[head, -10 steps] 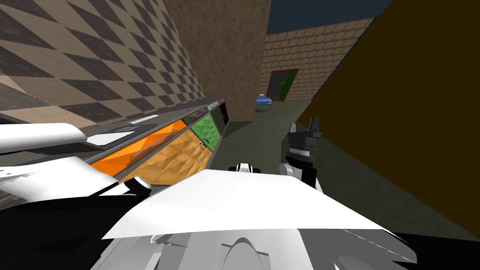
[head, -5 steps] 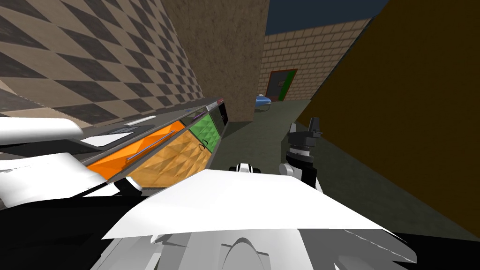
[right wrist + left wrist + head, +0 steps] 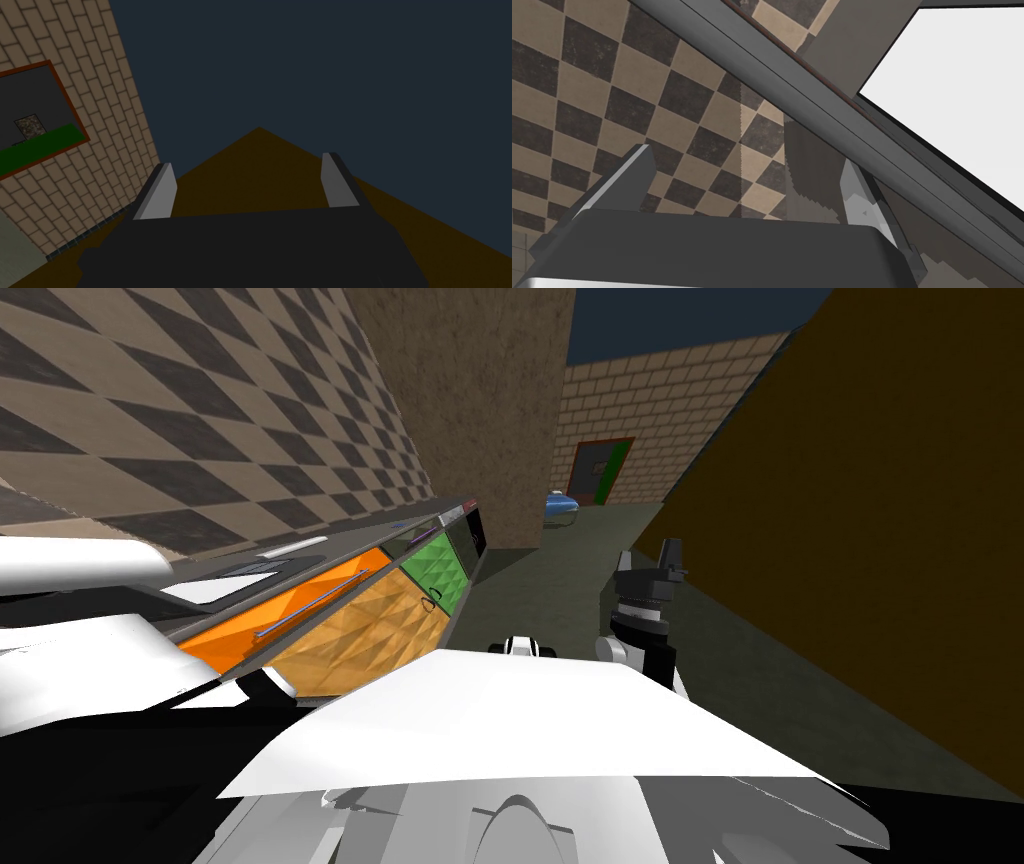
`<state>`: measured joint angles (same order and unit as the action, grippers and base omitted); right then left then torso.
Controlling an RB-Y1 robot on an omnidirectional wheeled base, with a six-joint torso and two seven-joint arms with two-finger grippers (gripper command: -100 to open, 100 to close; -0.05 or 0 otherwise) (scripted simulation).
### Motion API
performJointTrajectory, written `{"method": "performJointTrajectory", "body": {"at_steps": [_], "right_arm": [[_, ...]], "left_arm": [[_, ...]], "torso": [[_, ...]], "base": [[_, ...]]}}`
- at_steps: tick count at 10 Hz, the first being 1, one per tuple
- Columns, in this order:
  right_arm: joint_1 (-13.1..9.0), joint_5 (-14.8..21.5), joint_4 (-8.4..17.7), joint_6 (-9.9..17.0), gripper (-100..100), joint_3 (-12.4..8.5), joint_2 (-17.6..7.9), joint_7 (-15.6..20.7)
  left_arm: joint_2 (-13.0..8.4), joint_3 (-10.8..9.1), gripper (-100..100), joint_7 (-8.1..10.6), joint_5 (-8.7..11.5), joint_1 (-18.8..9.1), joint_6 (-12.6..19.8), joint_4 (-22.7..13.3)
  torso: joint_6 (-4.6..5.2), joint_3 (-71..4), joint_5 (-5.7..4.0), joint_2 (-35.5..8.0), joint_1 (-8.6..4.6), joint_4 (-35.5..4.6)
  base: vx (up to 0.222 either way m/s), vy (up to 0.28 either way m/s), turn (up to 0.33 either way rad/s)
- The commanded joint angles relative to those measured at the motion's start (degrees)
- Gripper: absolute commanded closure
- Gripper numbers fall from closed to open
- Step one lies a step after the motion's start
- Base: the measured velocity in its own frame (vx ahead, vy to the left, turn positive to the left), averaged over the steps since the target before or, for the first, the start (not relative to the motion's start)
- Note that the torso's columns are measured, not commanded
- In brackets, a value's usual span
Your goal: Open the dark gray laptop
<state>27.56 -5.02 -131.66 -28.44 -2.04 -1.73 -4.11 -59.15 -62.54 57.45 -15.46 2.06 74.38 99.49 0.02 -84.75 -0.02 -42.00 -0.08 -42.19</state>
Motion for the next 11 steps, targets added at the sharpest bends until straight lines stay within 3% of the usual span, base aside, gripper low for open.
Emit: {"method": "performJointTrajectory", "body": {"at_steps": [1,8,11], "right_arm": [[0.0,0.0,0.0,0.0,0,0.0,0.0,0.0],[0.0,0.0,0.0,0.0,0,0.0,0.0,0.0],[0.0,0.0,0.0,0.0,0,0.0,0.0,0.0]], "left_arm": [[1.0,-1.21,-100,2.64,-1.7,0.2,1.0,1.5],[4.2,-4.88,-100,9.55,-6.5,1.1,3.4,5.9],[3.5,-4.74,-100,8.86,-6.0,1.0,3.6,5.5]], "torso": [[0.08,0.0,-0.05,0.0,-0.01,0.0],[0.09,0.1,0.01,-0.2,0.06,0.0],[0.04,0.3,0.12,-0.5,0.48,-0.1]], "base": [[0.161,-0.034,0.034],[0.134,-0.034,0.024],[0.02,0.055,0.015]]}}
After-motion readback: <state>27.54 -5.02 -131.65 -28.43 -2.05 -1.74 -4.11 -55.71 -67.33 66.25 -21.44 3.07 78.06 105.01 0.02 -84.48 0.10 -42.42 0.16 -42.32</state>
